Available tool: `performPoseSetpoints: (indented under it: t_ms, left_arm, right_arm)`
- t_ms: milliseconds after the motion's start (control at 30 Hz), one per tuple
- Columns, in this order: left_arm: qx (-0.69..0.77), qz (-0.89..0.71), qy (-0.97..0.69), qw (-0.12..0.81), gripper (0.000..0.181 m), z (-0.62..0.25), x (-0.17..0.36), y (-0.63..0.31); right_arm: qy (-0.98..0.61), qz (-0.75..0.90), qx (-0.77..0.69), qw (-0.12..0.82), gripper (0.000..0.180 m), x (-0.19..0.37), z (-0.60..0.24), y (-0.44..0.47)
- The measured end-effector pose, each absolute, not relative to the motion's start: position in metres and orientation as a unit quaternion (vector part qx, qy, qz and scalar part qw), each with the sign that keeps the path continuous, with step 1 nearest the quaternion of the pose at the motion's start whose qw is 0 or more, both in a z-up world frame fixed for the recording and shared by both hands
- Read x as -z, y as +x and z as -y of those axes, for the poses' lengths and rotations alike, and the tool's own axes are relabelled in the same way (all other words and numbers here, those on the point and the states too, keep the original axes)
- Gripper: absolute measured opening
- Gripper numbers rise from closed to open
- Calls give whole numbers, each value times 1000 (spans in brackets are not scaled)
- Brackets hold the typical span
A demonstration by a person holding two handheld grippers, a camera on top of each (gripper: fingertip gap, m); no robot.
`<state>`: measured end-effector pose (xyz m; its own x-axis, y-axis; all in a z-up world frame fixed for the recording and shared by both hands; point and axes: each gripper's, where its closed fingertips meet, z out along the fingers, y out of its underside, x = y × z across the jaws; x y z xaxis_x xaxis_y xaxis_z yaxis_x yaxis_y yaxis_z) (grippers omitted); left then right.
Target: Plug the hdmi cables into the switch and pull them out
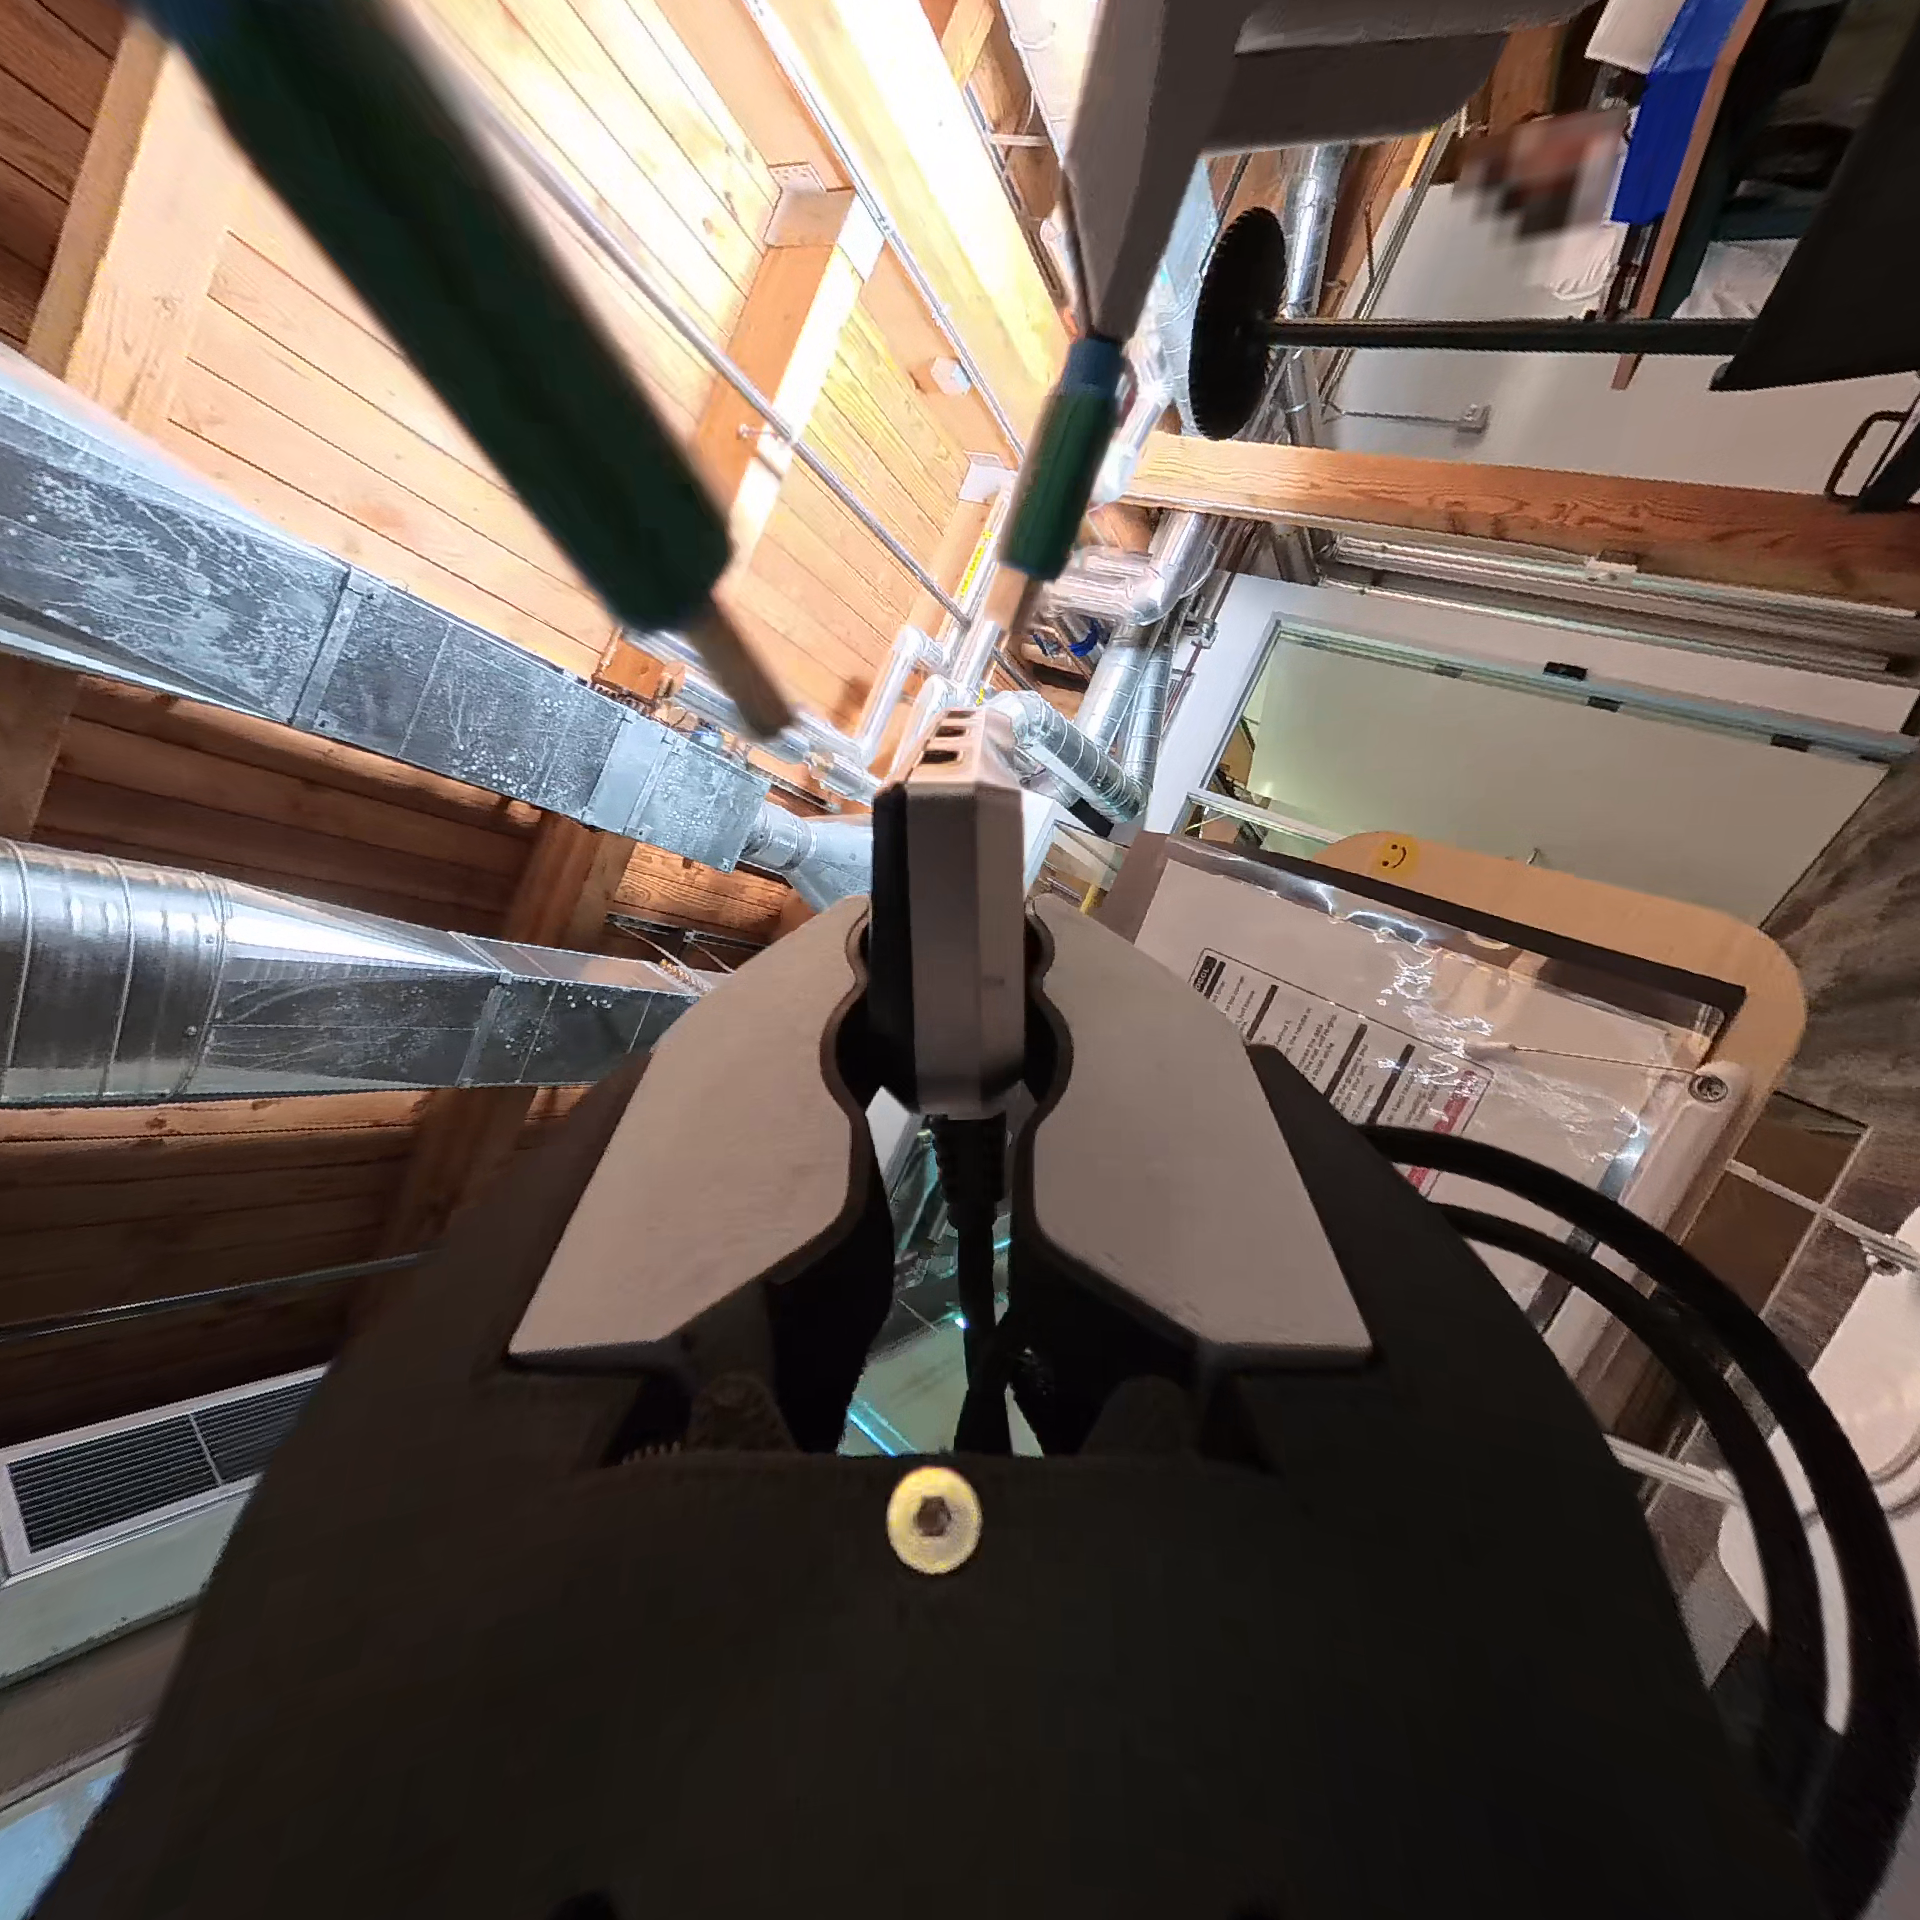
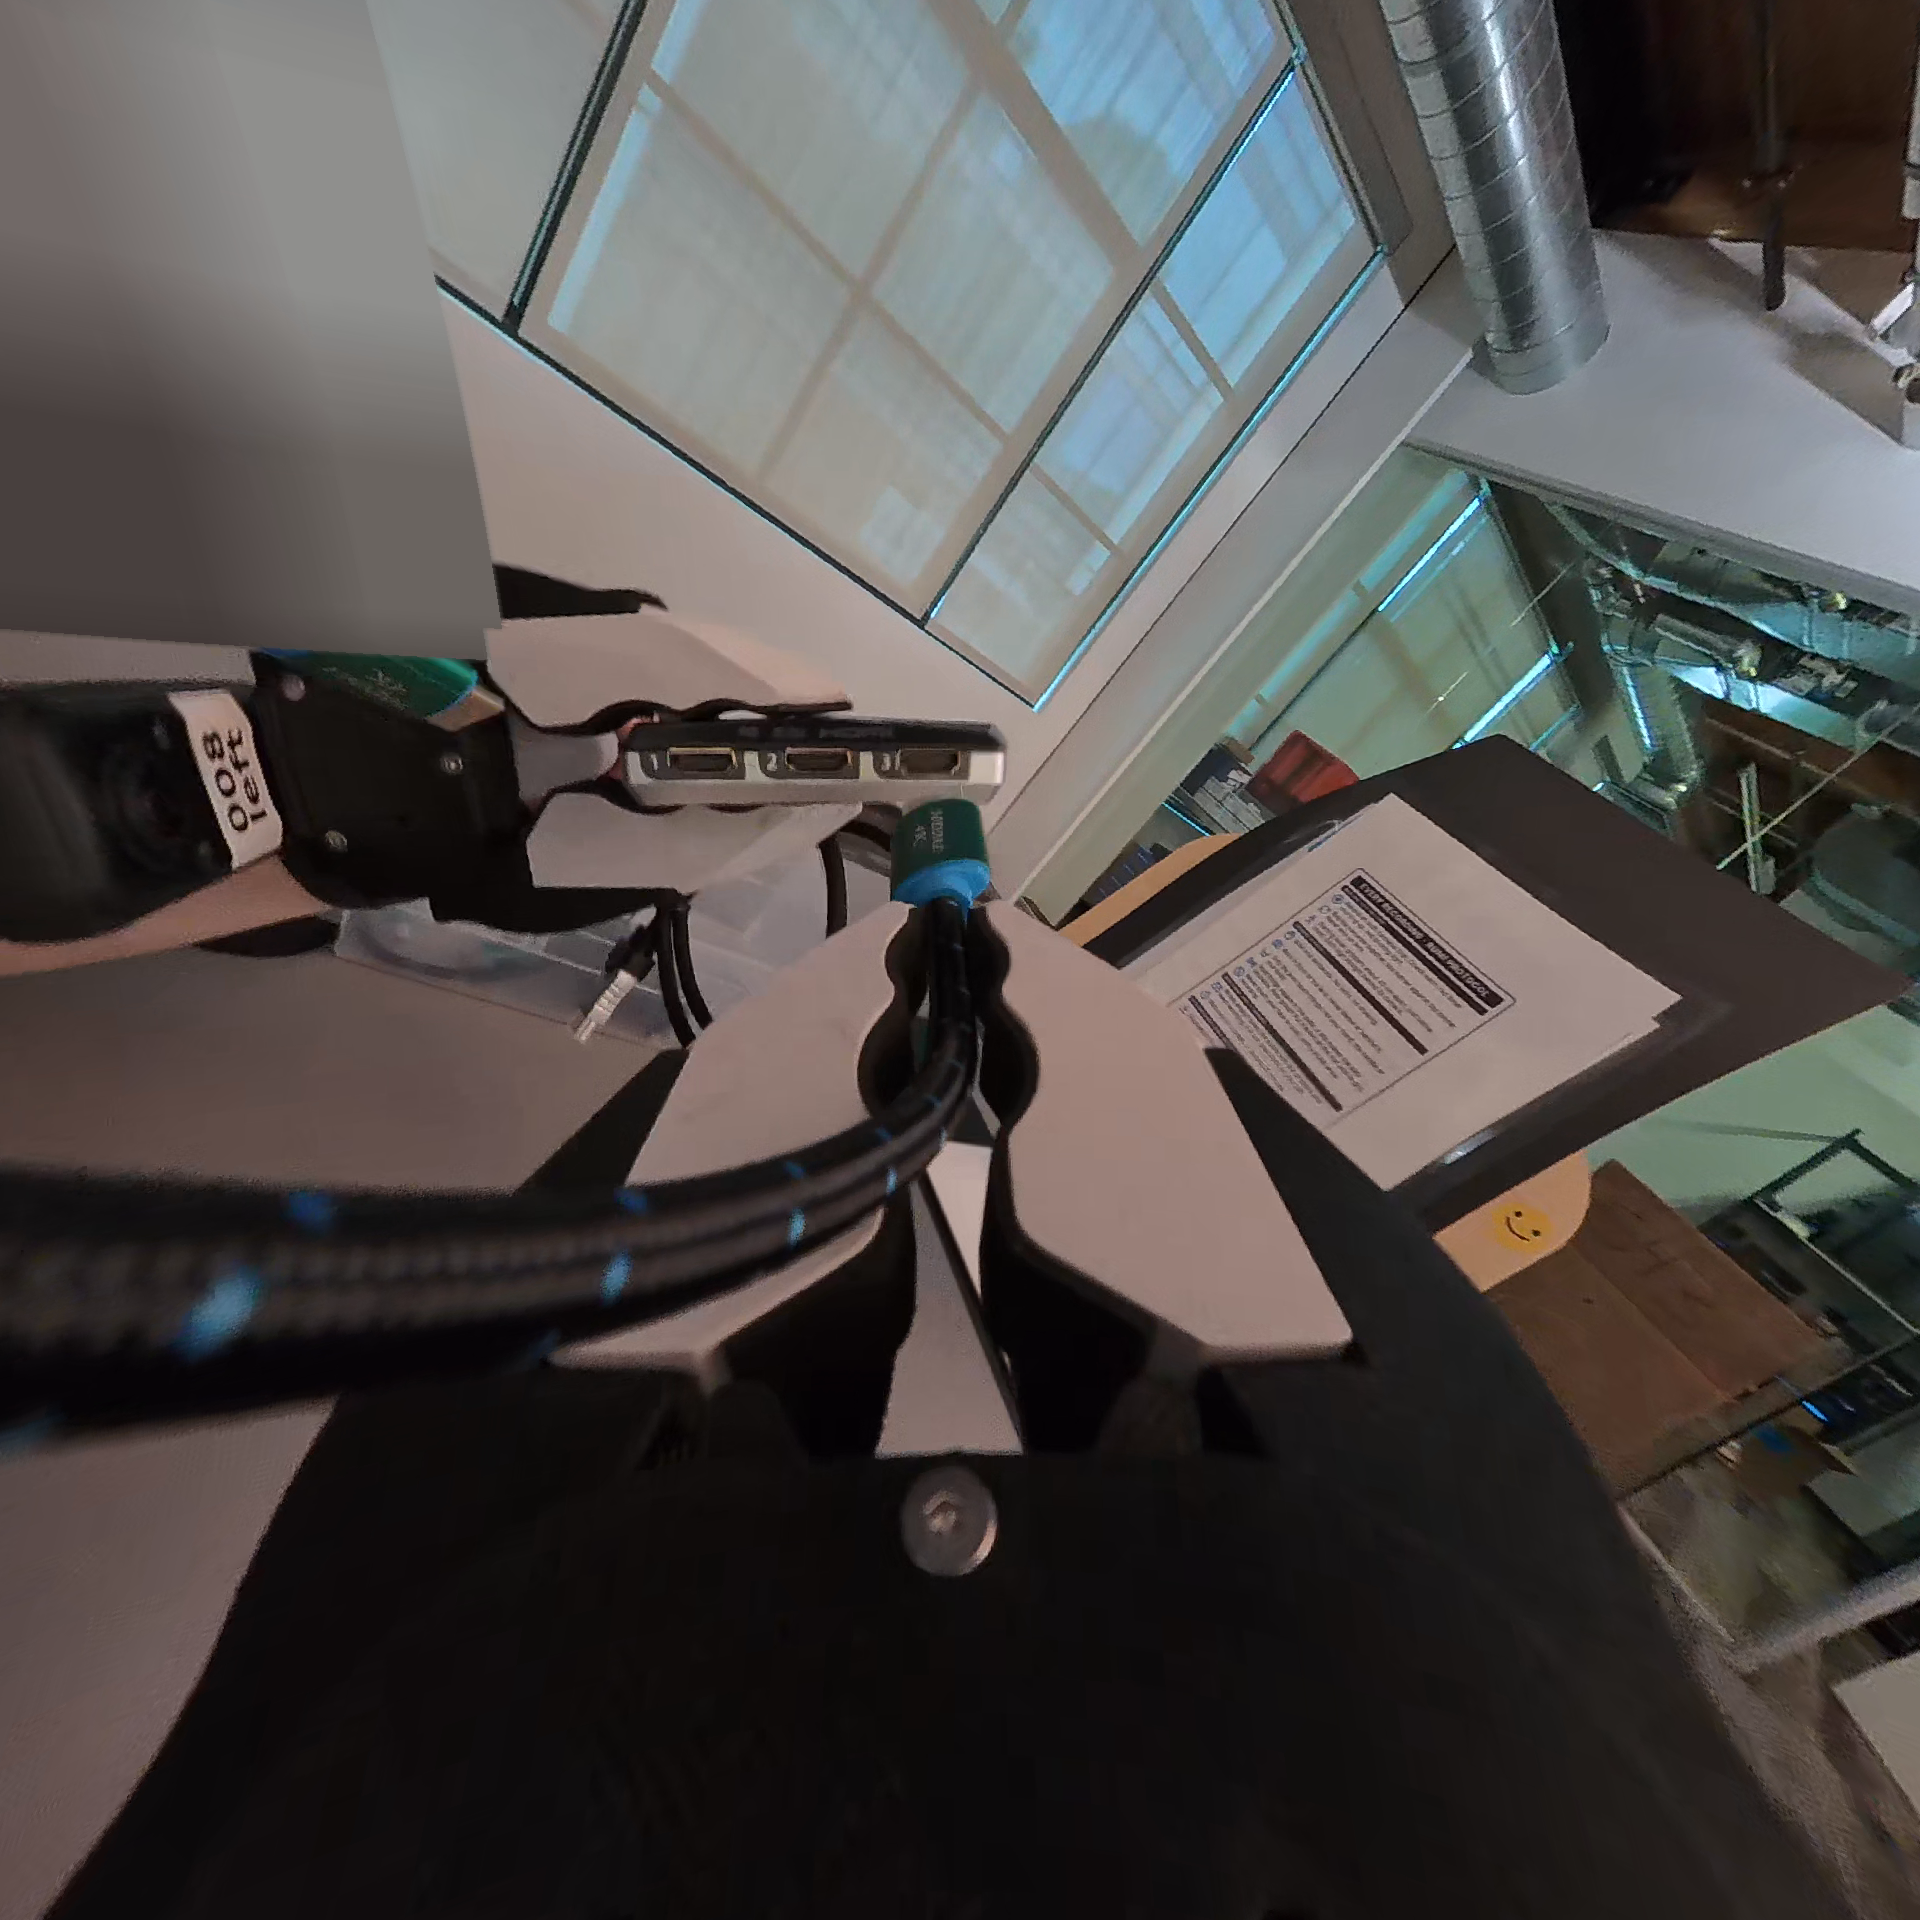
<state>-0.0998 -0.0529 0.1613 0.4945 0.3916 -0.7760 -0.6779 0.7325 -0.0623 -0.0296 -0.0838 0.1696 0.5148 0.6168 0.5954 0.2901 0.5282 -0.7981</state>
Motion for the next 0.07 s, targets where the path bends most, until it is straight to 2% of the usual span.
performPoseSetpoints:
  t_ms: [67]
  left_arm:
    - [-324, -389, -178, 844, 21, 54, -161, -98]
  right_arm:
    - [-472, 472, -137, 732, 8, -173, 86, -32]
